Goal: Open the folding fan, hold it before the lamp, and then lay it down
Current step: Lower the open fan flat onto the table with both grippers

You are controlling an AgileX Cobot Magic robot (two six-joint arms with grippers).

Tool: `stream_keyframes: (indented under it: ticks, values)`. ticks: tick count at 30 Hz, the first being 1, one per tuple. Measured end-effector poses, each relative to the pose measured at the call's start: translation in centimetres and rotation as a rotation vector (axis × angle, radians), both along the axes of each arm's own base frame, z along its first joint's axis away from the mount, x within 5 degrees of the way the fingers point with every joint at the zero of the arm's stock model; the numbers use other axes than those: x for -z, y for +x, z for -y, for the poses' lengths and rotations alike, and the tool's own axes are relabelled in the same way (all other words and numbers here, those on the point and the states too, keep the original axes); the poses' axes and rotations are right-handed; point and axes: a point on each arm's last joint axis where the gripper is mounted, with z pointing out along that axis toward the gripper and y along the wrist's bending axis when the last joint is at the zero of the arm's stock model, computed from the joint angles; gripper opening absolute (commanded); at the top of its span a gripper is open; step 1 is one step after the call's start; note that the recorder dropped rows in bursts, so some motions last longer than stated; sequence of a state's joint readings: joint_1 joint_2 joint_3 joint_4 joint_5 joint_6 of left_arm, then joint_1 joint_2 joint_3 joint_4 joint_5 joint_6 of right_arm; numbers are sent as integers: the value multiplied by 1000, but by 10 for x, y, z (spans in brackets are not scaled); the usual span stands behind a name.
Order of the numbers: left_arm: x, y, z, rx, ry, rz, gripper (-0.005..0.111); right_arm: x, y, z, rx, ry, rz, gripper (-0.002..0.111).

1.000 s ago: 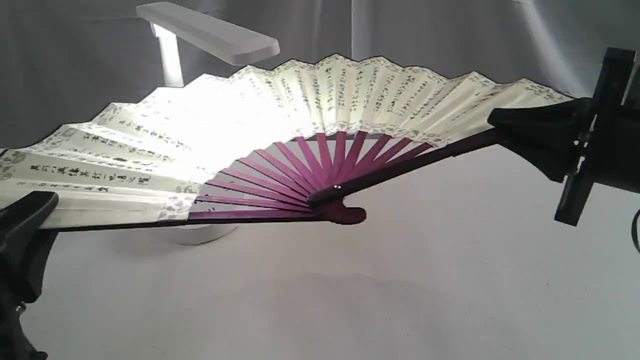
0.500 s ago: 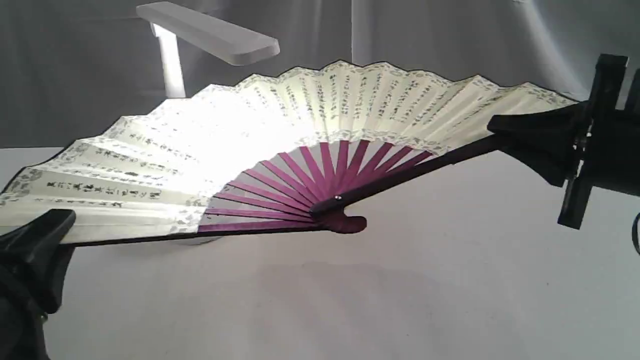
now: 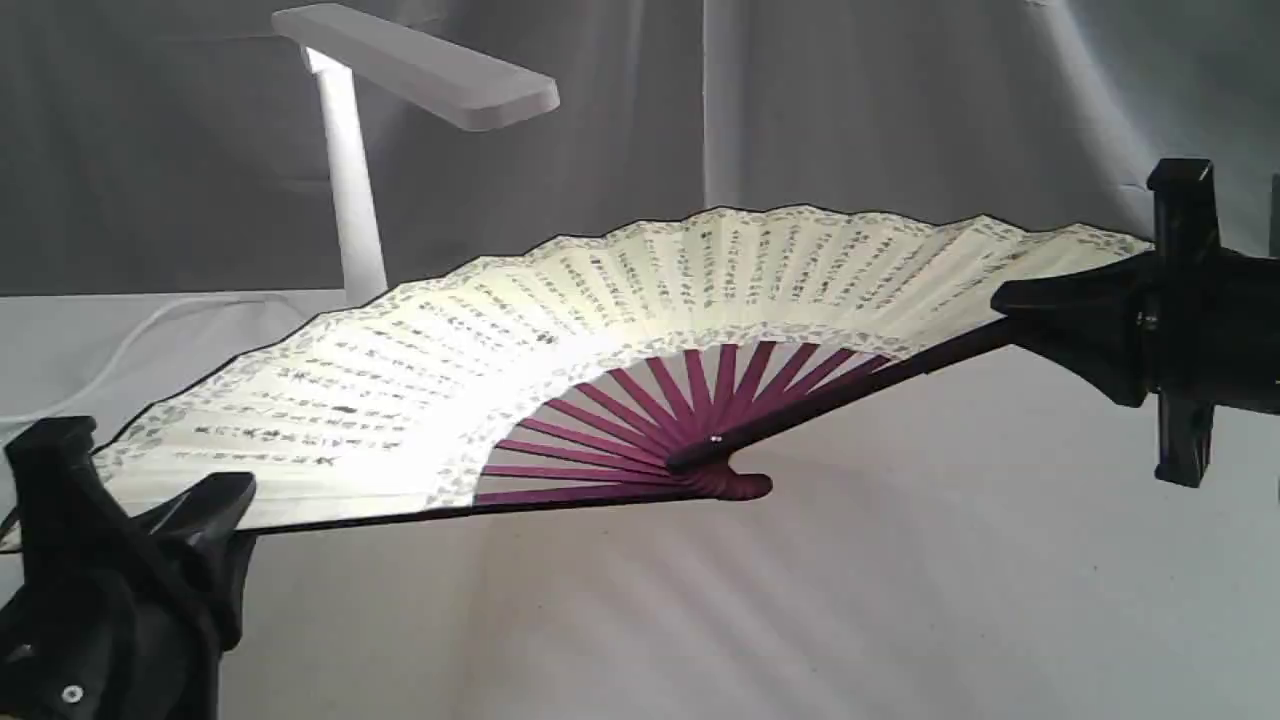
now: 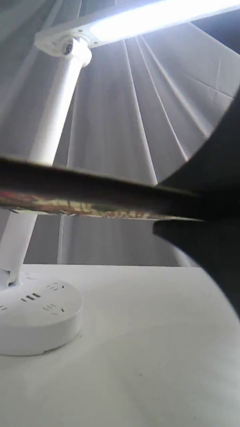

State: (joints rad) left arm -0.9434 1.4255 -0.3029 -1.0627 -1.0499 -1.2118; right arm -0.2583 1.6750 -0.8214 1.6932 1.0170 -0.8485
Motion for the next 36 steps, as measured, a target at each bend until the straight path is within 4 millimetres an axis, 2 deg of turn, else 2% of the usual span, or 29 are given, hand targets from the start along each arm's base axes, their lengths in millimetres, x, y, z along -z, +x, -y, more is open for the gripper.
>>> stream_keyframes:
  ticks: [13, 23, 27, 33, 36]
  values:
    - [21, 29, 37, -26, 45, -30, 0, 13, 6, 16, 160, -139, -75, 0]
    - [33, 40, 55, -25, 1, -76, 0, 19, 7, 25, 240, -203, -128, 0]
    - [39, 41, 59, -7, 6, -99, 0, 22, 7, 27, 248, -232, -156, 13]
    - [37, 44, 60, -9, -6, -68, 0, 29, 4, 33, 222, -383, -155, 50]
    - [37, 45, 59, -17, -6, -64, 0, 31, 3, 35, 210, -431, -160, 60]
